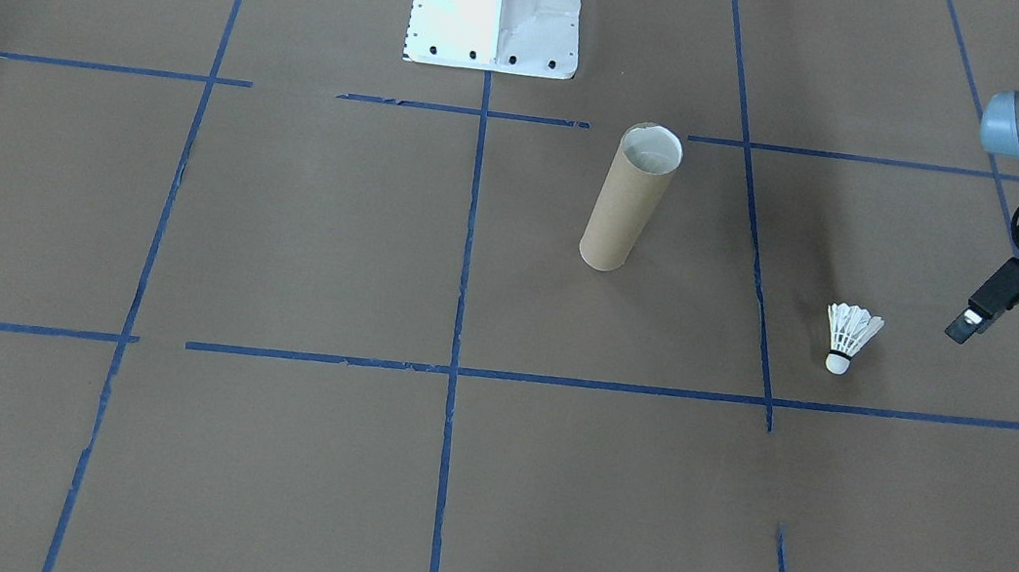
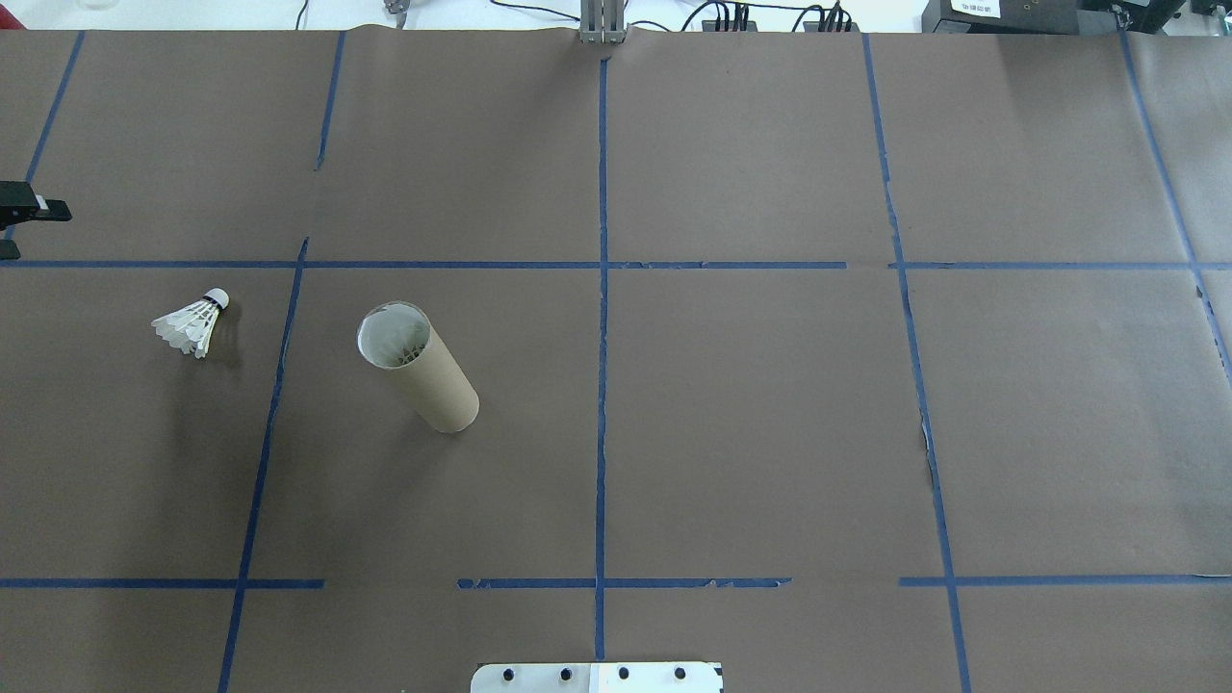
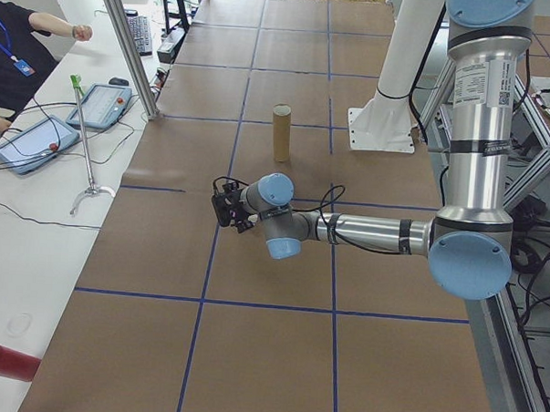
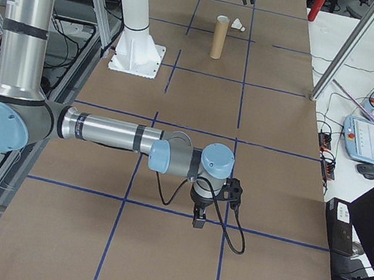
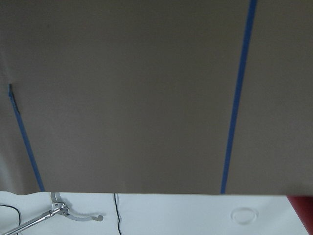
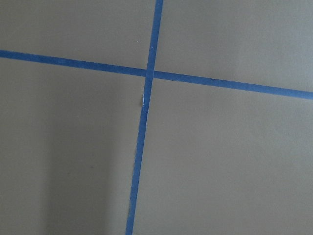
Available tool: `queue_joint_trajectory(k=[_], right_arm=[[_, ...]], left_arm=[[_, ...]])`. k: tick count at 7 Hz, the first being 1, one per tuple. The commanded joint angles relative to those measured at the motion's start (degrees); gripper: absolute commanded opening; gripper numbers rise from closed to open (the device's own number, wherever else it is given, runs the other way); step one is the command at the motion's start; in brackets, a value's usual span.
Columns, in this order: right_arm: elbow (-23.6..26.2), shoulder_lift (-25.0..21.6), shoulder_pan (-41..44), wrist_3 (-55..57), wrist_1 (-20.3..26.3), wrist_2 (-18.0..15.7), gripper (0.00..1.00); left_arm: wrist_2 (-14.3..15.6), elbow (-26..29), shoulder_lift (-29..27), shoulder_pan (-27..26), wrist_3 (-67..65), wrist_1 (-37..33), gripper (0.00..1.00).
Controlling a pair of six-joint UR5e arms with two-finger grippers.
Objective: Collect badminton balls into bucket
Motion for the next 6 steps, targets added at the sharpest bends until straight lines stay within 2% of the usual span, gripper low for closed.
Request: queue_joint_trajectory(k=[1, 4, 5, 6], right_arm=[[0.00, 0.00, 0.00, 0.00, 0.00, 0.00, 1.00], [0.00, 0.00, 0.00, 0.00, 0.00, 0.00, 1.00], [0.00, 0.00, 0.00, 0.00, 0.00, 0.00, 1.00], [0.00, 0.00, 0.00, 0.00, 0.00, 0.00, 1.00]], left_arm=[[2.81, -0.84, 0.59, 5.85, -11.15, -0.35, 1.00], [2.81, -0.23, 1.12, 9.12, -11.54, -0.17, 1.00], [2.90, -0.31, 1.12, 9.21, -11.62, -0.26, 0.95], [3.51, -0.05, 0.77, 9.12, -15.54, -0.26, 0.70]])
